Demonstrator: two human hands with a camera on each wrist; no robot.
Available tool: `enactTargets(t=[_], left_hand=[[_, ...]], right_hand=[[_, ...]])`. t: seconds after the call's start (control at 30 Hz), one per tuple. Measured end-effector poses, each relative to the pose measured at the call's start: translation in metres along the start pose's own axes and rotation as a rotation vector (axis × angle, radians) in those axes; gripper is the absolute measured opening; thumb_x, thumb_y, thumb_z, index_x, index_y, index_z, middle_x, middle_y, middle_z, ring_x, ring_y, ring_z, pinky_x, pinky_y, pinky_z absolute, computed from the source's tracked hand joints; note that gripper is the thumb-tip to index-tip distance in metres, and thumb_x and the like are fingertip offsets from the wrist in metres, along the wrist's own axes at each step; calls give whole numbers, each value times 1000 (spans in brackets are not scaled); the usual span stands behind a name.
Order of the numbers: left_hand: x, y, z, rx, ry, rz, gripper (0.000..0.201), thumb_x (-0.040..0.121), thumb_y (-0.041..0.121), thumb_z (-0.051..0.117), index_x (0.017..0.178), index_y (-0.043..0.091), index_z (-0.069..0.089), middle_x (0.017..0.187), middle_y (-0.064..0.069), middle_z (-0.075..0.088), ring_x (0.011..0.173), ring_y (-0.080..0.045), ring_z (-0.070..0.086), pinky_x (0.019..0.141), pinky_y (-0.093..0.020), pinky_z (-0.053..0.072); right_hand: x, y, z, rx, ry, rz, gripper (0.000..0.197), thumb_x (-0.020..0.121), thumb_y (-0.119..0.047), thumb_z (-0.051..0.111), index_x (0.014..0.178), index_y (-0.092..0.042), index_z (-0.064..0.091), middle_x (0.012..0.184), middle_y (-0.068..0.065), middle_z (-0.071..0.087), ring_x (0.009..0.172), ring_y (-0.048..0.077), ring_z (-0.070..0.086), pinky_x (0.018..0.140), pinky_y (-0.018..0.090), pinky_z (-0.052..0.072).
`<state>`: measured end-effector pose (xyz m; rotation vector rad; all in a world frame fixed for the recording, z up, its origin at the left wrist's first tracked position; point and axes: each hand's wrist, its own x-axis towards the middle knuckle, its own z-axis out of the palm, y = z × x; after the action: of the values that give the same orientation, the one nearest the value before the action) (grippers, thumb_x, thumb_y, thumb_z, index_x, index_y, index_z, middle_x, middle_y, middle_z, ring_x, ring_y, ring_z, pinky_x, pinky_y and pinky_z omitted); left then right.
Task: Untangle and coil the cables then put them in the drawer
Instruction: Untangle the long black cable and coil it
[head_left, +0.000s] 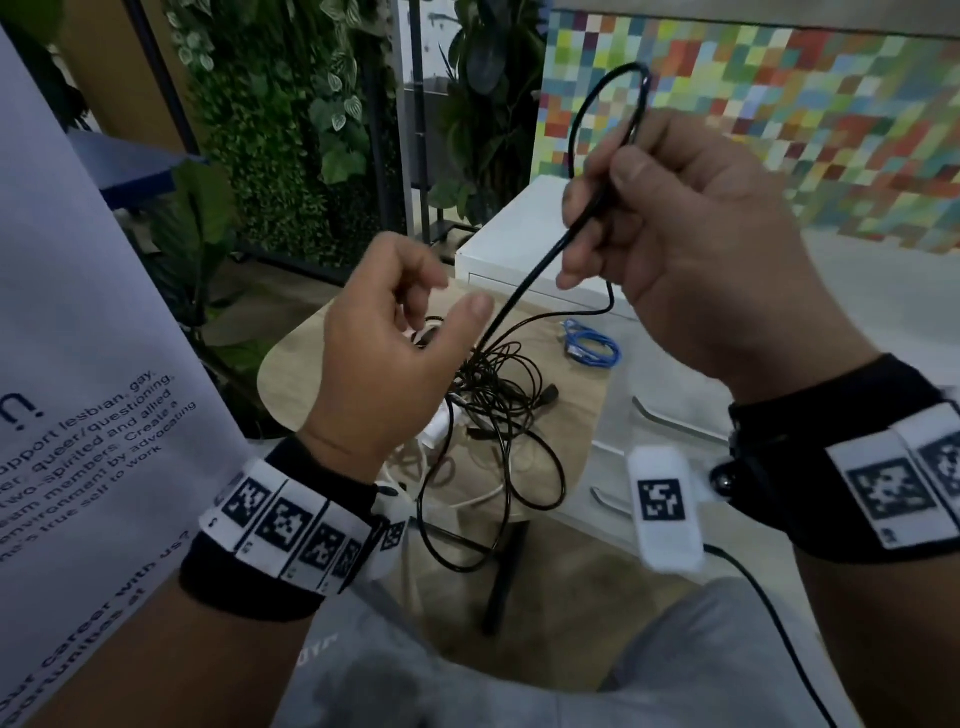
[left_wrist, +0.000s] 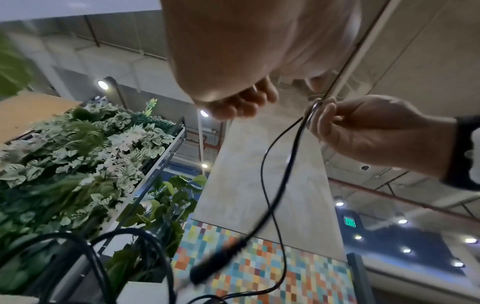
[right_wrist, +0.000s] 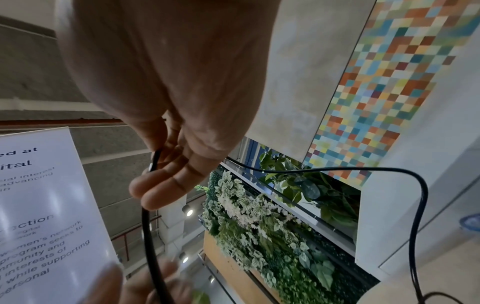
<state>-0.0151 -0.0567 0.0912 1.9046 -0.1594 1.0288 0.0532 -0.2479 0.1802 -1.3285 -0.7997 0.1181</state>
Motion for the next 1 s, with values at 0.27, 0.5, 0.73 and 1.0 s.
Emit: enactTargets(t=[0.27,0.5,0.73,1.0], left_hand=[[-11,0,-6,-3,-228,-144,22,107,22,46,96,29,63,62,13,54,58,-7,50,57,-28,41],[-10,-43,-53,25,103,-366,26,93,30,52,67,24,54,51,11,37,52,-12,31,55,-33,23],[-14,-58,-84,-96,354,-449,33,79,15,47,48,27,46,49,12,29,51,-13,24,51,-29,19],[-8,-56,-66,134,9,-490,24,104,21,51,122,28,66,68,-11,58,57,-10,50,57,-30,40]], right_hand=[[4,10,9,172,48,107,21,108,-14,42,129,-11,44,90,11,71,59,21,51,54,32,41],[17,26,-24,461,245,254,21,102,-35,53,115,-19,49,100,0,75,67,13,50,58,25,39],[27,57,-38,739,408,388,50,103,-52,47,126,-9,60,102,-1,74,100,16,69,88,31,54],[23,49,-6,83,107,348,33,108,-12,38,133,-15,60,55,-1,31,46,19,23,52,33,45]])
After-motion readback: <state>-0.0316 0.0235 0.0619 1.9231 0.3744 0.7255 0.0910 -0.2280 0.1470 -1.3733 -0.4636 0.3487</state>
